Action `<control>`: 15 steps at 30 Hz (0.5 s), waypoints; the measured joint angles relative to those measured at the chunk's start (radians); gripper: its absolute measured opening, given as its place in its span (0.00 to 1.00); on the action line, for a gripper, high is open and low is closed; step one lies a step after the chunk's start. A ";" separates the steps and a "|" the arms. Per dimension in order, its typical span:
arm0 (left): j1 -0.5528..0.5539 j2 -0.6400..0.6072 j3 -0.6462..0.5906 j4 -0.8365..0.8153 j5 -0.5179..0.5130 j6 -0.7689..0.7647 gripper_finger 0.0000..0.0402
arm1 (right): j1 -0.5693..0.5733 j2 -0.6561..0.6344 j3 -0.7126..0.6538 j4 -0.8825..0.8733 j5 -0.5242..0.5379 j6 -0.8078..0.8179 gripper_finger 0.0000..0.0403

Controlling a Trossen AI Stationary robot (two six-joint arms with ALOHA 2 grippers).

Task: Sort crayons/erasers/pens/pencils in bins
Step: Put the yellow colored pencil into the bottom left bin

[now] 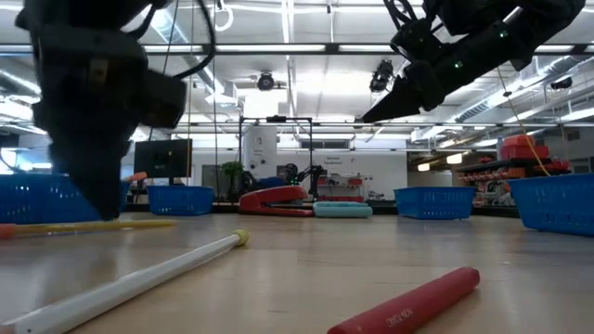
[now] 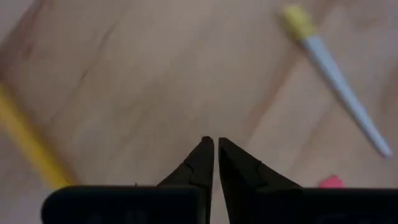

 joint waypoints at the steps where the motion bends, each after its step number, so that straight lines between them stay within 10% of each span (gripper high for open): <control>1: 0.009 -0.001 0.021 -0.019 0.009 0.041 0.08 | 0.000 0.000 0.000 0.000 0.000 0.000 0.22; 10: 0.047 -0.004 0.275 -0.657 -0.081 0.046 0.03 | 0.000 0.000 0.000 -0.021 0.000 0.025 0.22; 15: 0.052 -0.004 0.253 -0.698 0.007 -0.039 0.06 | 0.000 0.000 0.000 -0.050 0.000 0.027 0.22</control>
